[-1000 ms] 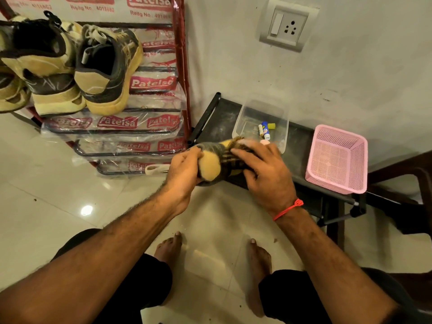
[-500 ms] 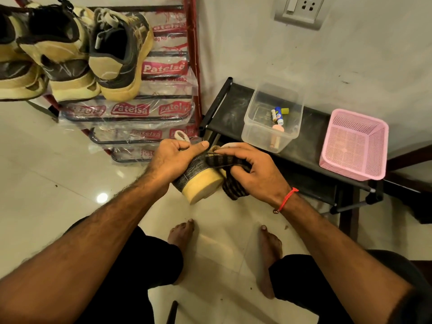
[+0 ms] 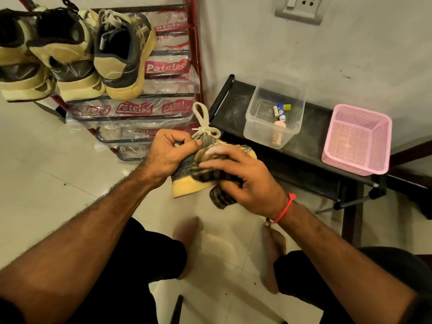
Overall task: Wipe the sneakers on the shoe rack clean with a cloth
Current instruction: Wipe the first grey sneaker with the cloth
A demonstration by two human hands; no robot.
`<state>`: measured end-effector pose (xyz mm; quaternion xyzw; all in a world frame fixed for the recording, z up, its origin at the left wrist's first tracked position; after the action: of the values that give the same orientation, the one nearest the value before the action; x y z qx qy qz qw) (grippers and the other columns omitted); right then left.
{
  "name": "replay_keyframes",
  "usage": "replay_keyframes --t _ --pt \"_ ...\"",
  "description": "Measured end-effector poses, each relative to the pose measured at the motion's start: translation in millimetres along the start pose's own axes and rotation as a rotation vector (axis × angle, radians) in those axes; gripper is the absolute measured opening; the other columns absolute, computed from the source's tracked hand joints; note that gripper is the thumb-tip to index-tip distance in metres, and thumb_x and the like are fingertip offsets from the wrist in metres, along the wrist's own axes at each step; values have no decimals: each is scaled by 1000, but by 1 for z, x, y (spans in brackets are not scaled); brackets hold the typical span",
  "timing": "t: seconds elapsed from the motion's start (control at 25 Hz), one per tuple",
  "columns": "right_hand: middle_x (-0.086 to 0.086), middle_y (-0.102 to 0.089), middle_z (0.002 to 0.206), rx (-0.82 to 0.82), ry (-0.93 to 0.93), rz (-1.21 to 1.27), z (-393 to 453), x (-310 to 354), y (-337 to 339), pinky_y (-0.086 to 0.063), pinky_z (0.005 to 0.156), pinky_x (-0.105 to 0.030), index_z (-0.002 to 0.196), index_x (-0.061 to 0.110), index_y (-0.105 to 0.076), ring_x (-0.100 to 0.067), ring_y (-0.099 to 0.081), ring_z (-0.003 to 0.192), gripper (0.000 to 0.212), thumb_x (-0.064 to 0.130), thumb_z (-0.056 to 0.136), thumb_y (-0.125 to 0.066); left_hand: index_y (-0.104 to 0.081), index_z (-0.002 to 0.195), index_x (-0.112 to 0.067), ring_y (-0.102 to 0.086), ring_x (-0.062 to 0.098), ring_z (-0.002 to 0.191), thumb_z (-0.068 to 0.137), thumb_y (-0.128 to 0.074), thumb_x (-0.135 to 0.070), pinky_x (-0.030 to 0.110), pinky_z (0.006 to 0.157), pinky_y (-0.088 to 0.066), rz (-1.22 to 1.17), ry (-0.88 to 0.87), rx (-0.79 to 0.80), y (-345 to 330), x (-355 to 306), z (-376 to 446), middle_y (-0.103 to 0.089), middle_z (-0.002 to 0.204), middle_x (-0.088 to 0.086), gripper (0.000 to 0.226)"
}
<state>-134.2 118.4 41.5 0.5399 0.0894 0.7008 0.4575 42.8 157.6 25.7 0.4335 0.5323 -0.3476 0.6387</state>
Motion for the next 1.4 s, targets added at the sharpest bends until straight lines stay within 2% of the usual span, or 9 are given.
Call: replay_keyframes --t 0.08,0.2,0.36,0.56,0.8,0.92,1.16,1.28,1.4 --pt "-17 -59 130 8 52 -45 -1 -7 2 -42 112 -41 121 1 -69 -30 -55 126 41 -6 82 -60 -54 55 5 -37 22 52 82 -70 -24 29 52 -32 -25 -14 44 -2 0 0 -42 54 25 43" --pt "-12 -62 126 -135 -231 -101 -1 -49 28 -46 107 -45 119 4 -70 -18 -56 121 43 -3 79 -57 -52 52 3 -35 17 50 81 -69 -28 28 50 -28 5 -32 88 -7 0 -1 -36 52 24 45" --pt "-12 -61 127 -81 -62 -83 0 -18 14 -42 111 -34 120 4 -69 -24 -57 124 43 0 79 -55 -53 52 8 -34 13 48 83 -67 -23 28 50 -28 5 -84 173 -14 -4 -3 -37 51 29 46" --pt "-10 -64 123 -134 -253 -106 3 -41 30 -44 108 -37 120 5 -70 -14 -56 117 42 -1 80 -59 -58 50 -25 -36 10 46 83 -66 -22 28 47 -28 48 -142 208 -20 -10 -5 -43 47 10 34" --pt "-11 -64 120 -110 -367 -153 3 -53 34 -44 106 -38 120 6 -70 -22 -57 115 39 0 83 -59 -56 51 -24 -37 9 46 84 -64 -20 25 48 -29 104 -189 252 -29 -11 -8 -43 47 9 34" --pt "-9 -65 121 -98 -228 -100 3 -30 22 -43 107 -26 118 6 -71 -17 -58 116 43 2 76 -58 -56 53 -20 -37 10 48 84 -64 -19 27 48 -29 119 -207 262 -30 -10 -8 -43 48 15 33" --pt "-2 -62 121 109 -342 -87 -3 -51 32 -50 101 -36 129 21 -65 -16 -59 112 49 14 81 -63 -59 51 -10 -42 17 46 85 -67 -23 33 46 -33 172 -234 252 -22 -4 -5 -49 48 11 37" --pt "19 -50 106 390 -335 -143 -5 -43 26 -52 87 -32 145 52 -37 -6 -52 98 70 35 80 -56 -68 58 -4 -51 20 51 88 -72 -25 36 54 -41 286 -356 401 -32 -9 -7 -60 54 2 37" --pt "19 -45 106 634 -390 -265 -14 -51 13 -55 85 -37 141 54 -37 -8 -50 100 62 42 84 -58 -75 68 -18 -58 13 63 87 -74 -45 35 69 -44 547 -496 513 -45 -14 -15 -68 65 -12 33"
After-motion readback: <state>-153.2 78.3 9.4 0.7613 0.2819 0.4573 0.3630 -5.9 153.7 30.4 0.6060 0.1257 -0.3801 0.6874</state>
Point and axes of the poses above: each hand's wrist, its own z-axis towards the middle knuckle, its own y-axis out of the back of the hand, x = y × z, the point moved 6 cm from there along z, towards the middle knuckle
